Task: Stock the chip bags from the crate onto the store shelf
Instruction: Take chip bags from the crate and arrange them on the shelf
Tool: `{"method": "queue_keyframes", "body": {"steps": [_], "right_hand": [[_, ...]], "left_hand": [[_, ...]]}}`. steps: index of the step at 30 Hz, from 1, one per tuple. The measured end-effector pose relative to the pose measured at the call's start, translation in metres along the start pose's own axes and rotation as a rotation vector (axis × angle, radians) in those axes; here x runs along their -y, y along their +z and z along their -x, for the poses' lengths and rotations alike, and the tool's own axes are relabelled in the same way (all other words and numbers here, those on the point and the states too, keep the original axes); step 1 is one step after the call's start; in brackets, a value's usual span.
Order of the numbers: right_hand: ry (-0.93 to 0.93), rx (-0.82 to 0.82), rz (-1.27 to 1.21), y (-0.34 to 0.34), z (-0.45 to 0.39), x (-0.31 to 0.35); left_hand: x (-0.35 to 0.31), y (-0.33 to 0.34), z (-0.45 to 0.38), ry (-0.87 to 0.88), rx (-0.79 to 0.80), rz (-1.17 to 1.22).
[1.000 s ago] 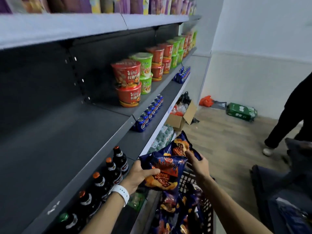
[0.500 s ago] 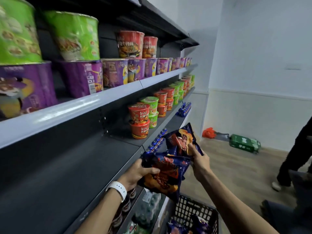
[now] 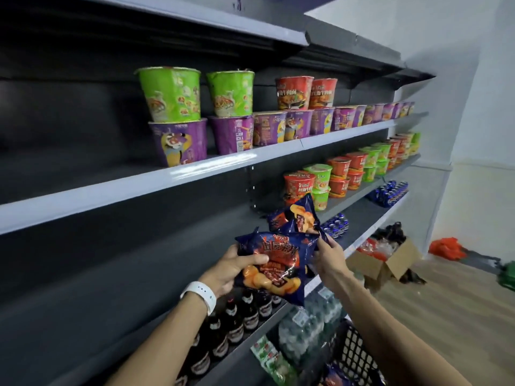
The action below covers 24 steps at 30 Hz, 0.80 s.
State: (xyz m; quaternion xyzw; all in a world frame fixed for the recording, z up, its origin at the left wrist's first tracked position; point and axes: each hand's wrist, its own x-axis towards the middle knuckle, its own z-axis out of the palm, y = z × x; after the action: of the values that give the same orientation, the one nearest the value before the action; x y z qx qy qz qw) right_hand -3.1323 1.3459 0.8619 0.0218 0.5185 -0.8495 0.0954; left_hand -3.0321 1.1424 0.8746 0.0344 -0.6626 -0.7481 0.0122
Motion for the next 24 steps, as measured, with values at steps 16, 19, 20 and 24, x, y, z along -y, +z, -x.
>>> {"method": "queue_keyframes", "body": {"steps": [16, 19, 20, 24], "right_hand": [[0.157, 0.618, 0.19, 0.169, 0.154, -0.105], [0.21, 0.685, 0.195, 0.209, 0.193, -0.135], [0.222, 0.702, 0.203, 0.222, 0.208, -0.145], [0.302, 0.752, 0.221, 0.27, 0.275, -0.19]], "left_hand": [[-0.015, -0.117, 0.259, 0.057, -0.532, -0.032], [-0.018, -0.137, 0.315, 0.058, -0.598, -0.051], [-0.018, -0.145, 0.334, 0.064, -0.62, -0.054], [-0.012, -0.179, 0.415, 0.079, -0.744, -0.029]]}}
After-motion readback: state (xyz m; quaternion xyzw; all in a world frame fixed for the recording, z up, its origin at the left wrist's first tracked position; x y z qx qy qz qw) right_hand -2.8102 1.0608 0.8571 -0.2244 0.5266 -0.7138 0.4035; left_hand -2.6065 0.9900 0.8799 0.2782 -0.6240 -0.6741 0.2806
